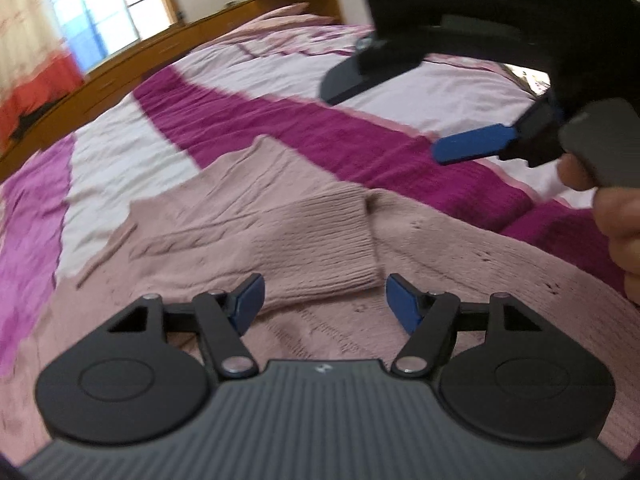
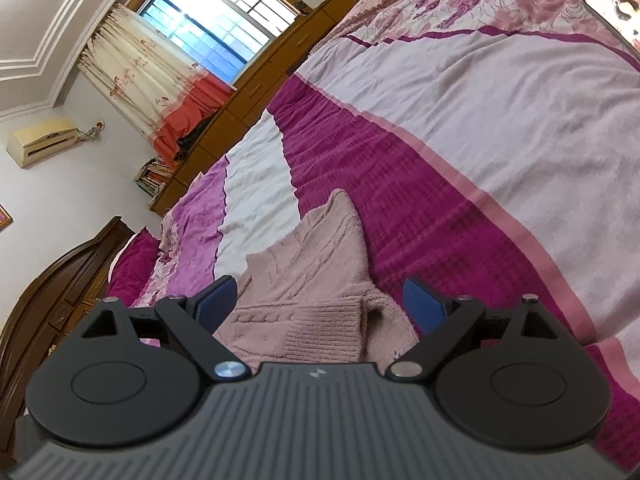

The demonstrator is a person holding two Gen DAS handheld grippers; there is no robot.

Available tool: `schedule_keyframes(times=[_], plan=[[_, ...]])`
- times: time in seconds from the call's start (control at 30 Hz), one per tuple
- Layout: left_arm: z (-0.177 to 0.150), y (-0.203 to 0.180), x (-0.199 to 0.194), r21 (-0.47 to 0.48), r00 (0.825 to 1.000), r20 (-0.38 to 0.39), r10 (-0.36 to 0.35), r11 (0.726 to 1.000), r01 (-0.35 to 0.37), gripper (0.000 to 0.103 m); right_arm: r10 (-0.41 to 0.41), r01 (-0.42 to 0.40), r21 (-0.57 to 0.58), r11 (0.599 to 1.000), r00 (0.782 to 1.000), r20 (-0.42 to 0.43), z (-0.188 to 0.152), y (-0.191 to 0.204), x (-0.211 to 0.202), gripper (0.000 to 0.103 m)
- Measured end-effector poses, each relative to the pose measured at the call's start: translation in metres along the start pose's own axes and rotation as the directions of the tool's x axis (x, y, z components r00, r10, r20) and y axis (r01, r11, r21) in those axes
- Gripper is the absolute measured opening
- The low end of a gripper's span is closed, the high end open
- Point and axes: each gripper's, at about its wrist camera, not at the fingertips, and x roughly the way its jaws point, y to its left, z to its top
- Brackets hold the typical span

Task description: Fold small clothes

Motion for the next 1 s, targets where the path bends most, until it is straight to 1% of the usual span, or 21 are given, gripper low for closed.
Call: schedule_keyframes(times=[0.07, 0.13, 0.2, 0.27, 0.33, 0.37, 0.4, 0.43, 0.5, 0.63, 0.77, 0.9, 1.0], plan=[[0.003, -0.002, 0.004, 0.031, 1.000, -0.010, -0.022, 0.999, 0.022, 0.070, 0.008, -0.008, 0.010, 1.000, 1.000, -0.003, 0.000, -0.002, -0.001, 0.094], [0.003, -0.003, 0.011, 0.056, 0.999, -0.024, -0.028, 0.998, 0.030, 0.070, 0.007, -0.007, 0.014, 1.000, 1.000, -0.005, -0.001, -0.002, -0.001, 0.094], [0.002, -0.004, 0.016, 0.062, 0.999, -0.038, -0.026, 0.998, 0.028, 0.070, 0.005, -0.005, 0.014, 1.000, 1.000, -0.008, -0.002, -0.003, 0.000, 0.094], [0.001, -0.004, 0.021, 0.049, 0.999, -0.045, -0.007, 0.999, 0.009, 0.070, 0.003, -0.003, 0.014, 1.000, 1.000, -0.008, -0.002, -0.003, 0.000, 0.094], [0.001, -0.002, 0.022, 0.024, 0.999, -0.043, 0.007, 1.000, -0.006, 0.058, 0.002, -0.002, 0.011, 1.000, 1.000, -0.005, -0.002, -0.003, 0.000, 0.094], [0.002, -0.001, 0.022, 0.005, 0.999, -0.040, -0.004, 1.000, 0.005, 0.049, -0.002, 0.002, 0.010, 1.000, 1.000, -0.004, -0.002, -0.004, 0.001, 0.094], [0.003, 0.001, 0.021, -0.011, 0.999, -0.034, -0.015, 1.000, 0.015, 0.034, -0.004, 0.004, 0.011, 1.000, 1.000, -0.003, -0.002, -0.005, 0.000, 0.094], [0.003, 0.001, 0.020, -0.018, 1.000, -0.027, -0.012, 1.000, 0.012, 0.027, -0.004, 0.004, 0.015, 1.000, 1.000, -0.003, -0.002, -0.005, 0.001, 0.094], [0.004, 0.003, 0.017, -0.025, 1.000, -0.007, 0.000, 1.000, 0.000, 0.020, -0.005, 0.005, 0.024, 1.000, 1.000, -0.006, -0.002, -0.007, 0.002, 0.094], [0.006, 0.019, 0.009, -0.132, 1.000, 0.023, -0.020, 0.991, 0.023, 0.015, -0.009, 0.009, 0.024, 1.000, 1.000, -0.010, -0.004, -0.008, 0.003, 0.094], [0.009, 0.038, 0.001, -0.224, 0.999, 0.048, 0.008, 0.974, 0.003, 0.014, -0.011, 0.012, 0.022, 1.000, 1.000, -0.009, -0.004, -0.008, 0.003, 0.094], [0.014, 0.061, -0.012, -0.309, 0.994, 0.077, 0.073, 0.950, -0.046, 0.013, -0.016, 0.017, 0.010, 1.000, 1.000, -0.010, -0.005, -0.006, 0.004, 0.094], [0.016, 0.079, -0.023, -0.354, 0.985, 0.099, 0.142, 0.930, -0.098, 0.013, -0.018, 0.018, 0.005, 1.000, 1.000, -0.018, -0.007, -0.006, 0.007, 0.094]])
